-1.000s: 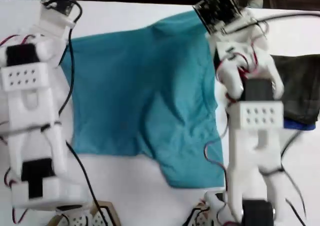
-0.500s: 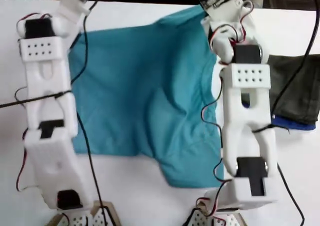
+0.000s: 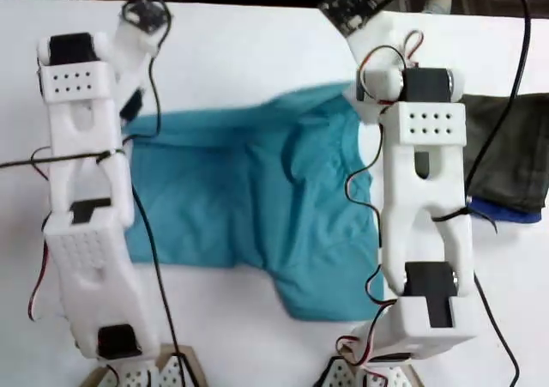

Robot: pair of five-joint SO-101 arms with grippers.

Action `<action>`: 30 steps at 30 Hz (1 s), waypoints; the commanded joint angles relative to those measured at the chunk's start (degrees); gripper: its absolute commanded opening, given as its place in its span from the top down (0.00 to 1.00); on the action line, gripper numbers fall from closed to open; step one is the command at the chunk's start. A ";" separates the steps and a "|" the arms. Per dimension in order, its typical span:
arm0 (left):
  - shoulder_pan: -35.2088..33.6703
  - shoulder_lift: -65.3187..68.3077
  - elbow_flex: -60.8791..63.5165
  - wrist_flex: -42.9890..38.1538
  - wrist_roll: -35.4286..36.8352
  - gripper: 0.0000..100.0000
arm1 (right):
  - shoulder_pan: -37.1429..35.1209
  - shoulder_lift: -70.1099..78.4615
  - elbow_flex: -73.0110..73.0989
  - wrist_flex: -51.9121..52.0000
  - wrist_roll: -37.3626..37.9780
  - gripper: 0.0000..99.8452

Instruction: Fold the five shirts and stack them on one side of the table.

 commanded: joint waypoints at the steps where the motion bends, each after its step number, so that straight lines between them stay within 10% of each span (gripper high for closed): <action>1: 0.09 -13.45 17.45 0.97 -0.88 0.97 | -1.19 -6.81 -2.55 7.78 0.35 0.98; 13: -0.79 -32.97 56.92 -12.22 -1.14 0.97 | -3.47 -30.46 25.41 14.02 0.44 0.98; 30: -0.35 -32.79 63.25 -13.19 -1.23 0.97 | 0.04 -61.58 64.70 7.87 3.08 0.98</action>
